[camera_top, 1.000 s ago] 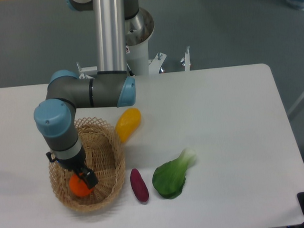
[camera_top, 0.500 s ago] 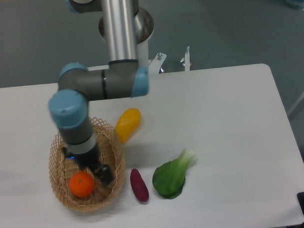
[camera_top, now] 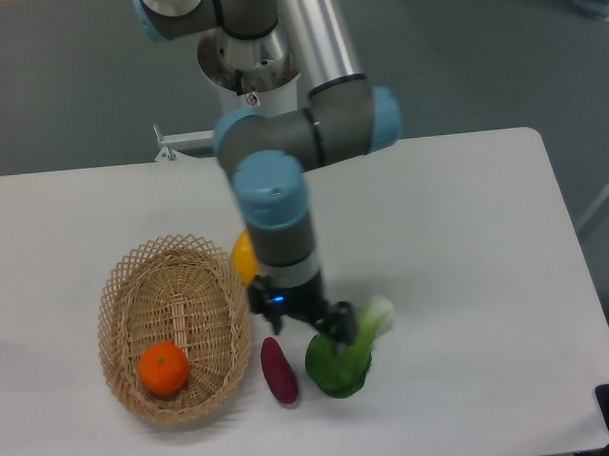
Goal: Place the orange in the basket
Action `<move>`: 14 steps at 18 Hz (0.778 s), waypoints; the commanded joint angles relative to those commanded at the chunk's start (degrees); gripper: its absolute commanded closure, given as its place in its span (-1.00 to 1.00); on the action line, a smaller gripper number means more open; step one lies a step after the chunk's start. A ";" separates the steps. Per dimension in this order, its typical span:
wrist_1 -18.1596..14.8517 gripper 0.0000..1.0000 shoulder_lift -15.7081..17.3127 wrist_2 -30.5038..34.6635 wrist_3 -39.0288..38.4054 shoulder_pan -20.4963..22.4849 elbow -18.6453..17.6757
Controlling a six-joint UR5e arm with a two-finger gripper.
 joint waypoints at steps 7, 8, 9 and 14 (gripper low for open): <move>-3.86 -1.00 1.05 -1.58 14.76 9.59 -0.36; -5.09 -1.00 1.23 -1.58 17.74 10.73 -0.36; -5.45 -1.00 1.58 -1.58 18.99 11.35 -0.36; -5.45 -1.00 2.28 -1.50 22.77 12.06 -0.88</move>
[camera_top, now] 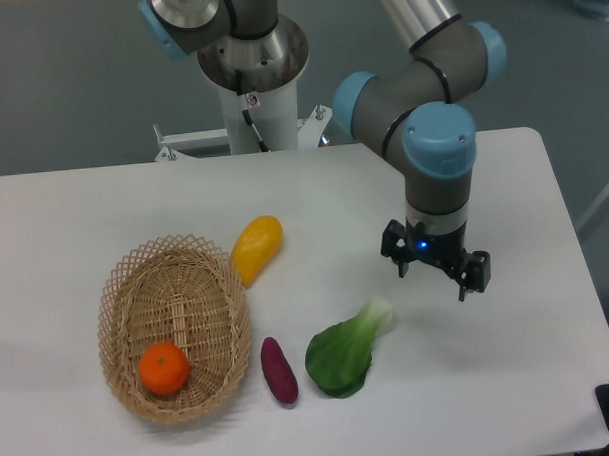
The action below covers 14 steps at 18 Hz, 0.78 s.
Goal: Place the orange in the basket
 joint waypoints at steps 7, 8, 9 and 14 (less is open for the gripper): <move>0.61 -1.00 0.09 0.09 0.54 -0.26 -1.41; 0.53 -1.00 0.18 0.09 0.54 -0.35 -1.50; 0.61 -1.00 0.18 0.26 0.54 -0.26 -1.76; 0.88 -1.00 0.18 0.44 0.45 -0.26 -2.11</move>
